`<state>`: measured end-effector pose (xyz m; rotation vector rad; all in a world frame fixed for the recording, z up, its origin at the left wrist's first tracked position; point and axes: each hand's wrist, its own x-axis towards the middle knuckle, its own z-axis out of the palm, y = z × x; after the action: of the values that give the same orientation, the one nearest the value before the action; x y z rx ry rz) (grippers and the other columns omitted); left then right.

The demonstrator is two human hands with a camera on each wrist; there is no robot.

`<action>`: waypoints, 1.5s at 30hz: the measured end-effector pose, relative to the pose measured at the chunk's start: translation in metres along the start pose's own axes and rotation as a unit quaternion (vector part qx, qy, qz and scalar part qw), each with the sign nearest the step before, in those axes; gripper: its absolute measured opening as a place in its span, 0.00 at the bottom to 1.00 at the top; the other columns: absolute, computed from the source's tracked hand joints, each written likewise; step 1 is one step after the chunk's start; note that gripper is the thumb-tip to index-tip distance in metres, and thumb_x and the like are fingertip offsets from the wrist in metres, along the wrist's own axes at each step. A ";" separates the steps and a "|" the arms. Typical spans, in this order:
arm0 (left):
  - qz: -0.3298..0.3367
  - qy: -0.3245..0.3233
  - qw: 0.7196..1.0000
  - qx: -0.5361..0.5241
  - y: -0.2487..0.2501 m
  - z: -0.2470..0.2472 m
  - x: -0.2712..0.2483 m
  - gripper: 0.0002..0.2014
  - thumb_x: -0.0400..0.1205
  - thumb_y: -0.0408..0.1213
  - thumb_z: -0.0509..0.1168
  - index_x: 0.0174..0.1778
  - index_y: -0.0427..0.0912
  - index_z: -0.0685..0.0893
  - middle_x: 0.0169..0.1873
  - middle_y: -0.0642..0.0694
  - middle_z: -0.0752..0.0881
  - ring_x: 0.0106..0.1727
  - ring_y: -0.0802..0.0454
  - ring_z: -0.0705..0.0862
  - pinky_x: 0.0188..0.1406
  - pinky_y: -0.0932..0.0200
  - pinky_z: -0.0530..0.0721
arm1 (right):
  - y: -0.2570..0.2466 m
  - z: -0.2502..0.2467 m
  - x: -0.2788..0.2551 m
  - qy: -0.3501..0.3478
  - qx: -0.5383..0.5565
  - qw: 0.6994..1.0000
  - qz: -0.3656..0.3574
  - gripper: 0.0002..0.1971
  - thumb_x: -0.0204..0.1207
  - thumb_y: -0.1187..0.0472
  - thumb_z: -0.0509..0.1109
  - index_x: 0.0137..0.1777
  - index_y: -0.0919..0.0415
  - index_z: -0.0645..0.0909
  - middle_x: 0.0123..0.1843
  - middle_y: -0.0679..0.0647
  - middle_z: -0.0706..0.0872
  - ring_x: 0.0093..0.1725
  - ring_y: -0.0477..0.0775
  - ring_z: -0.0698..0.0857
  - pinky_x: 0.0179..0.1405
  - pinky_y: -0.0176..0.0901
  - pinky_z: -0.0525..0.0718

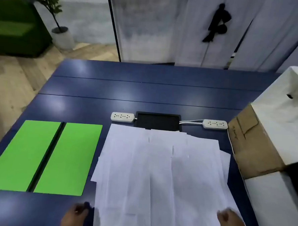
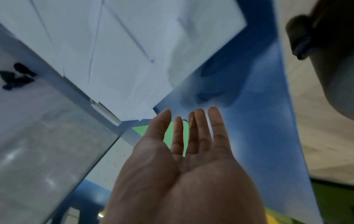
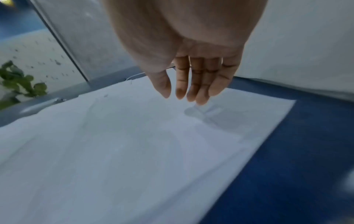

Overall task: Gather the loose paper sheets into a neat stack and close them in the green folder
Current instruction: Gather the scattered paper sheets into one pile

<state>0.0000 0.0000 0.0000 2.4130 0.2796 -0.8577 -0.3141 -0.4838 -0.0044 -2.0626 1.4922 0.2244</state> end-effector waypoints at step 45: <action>-0.021 -0.062 0.974 -0.215 0.027 0.051 0.036 0.09 0.74 0.36 0.73 0.47 0.37 0.90 0.44 0.29 0.92 0.40 0.40 0.88 0.46 0.36 0.88 | -0.174 0.090 -0.005 0.007 0.138 0.981 0.134 0.23 0.75 0.62 0.72 0.69 0.69 0.76 0.69 0.64 0.80 0.62 0.71 0.85 0.57 0.54 0.84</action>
<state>0.0108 -0.0512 -0.0436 1.9508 0.4229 -0.8609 -0.1398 -0.3945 -0.0146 -1.6491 1.7029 0.0990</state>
